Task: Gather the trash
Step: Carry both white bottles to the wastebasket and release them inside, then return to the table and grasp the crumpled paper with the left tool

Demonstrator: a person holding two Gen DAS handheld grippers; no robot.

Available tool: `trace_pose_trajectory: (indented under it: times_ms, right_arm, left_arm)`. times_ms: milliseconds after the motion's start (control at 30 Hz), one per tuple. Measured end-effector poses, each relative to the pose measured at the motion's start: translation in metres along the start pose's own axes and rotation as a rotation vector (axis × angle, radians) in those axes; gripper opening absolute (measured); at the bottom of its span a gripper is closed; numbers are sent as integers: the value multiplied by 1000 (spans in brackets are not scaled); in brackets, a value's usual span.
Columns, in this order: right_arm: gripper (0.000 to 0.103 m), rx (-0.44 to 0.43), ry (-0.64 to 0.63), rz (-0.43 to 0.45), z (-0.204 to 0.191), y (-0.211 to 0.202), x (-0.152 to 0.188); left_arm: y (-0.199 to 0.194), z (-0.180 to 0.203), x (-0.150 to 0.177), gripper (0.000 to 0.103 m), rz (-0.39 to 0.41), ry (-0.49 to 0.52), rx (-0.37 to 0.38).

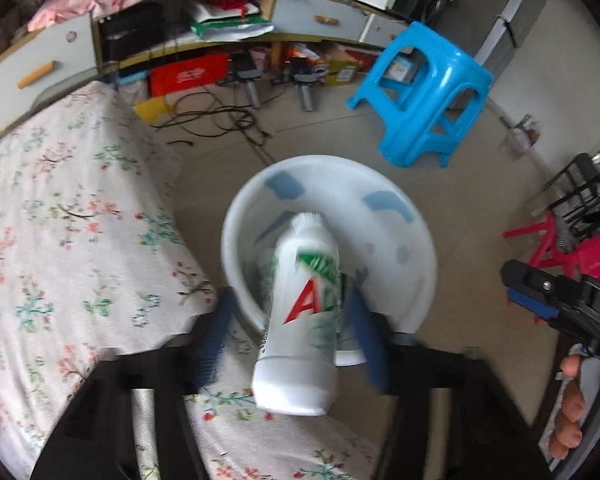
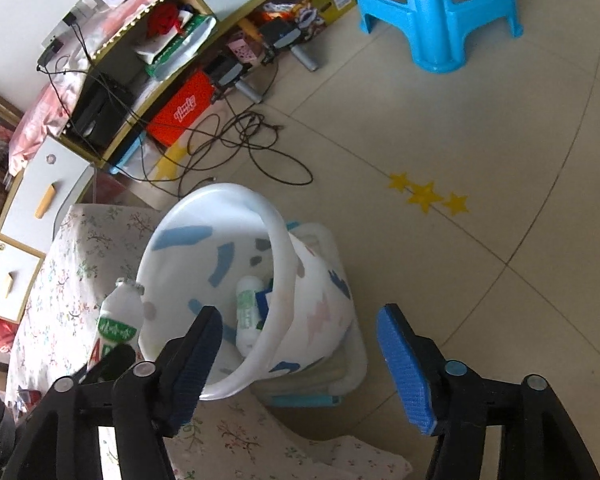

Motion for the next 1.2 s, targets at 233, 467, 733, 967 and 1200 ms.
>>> trace_pose_trajectory:
  times_ms: [233, 467, 733, 967, 1200]
  right_arm:
    - [74, 2, -41, 0, -15, 1, 6]
    - [76, -3, -75, 0, -32, 1, 17]
    - [79, 5, -166, -5, -61, 1, 43]
    - [84, 22, -263, -14, -84, 0, 71]
    - [86, 11, -364, -67, -105, 2, 113]
  left_arm:
    - [-30, -16, 8, 90, 26, 22, -51]
    - [-63, -45, 32, 101, 30, -7, -76]
    - [-107, -88, 77, 103, 26, -66, -114]
    - [-148, -128, 128, 103, 25, -130, -147]
    - [-186, -169, 183, 103, 36, -196, -184]
Point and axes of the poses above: each gripper's, at about its wrist camera, not at the fingertips, and y roughly the way its jaws point, z to its right, x to its underside, the point moved 10 cm from there along y, roughly the way its jaws point, and after that the axes turned 14 degrees about y, right-handed, at the moved point
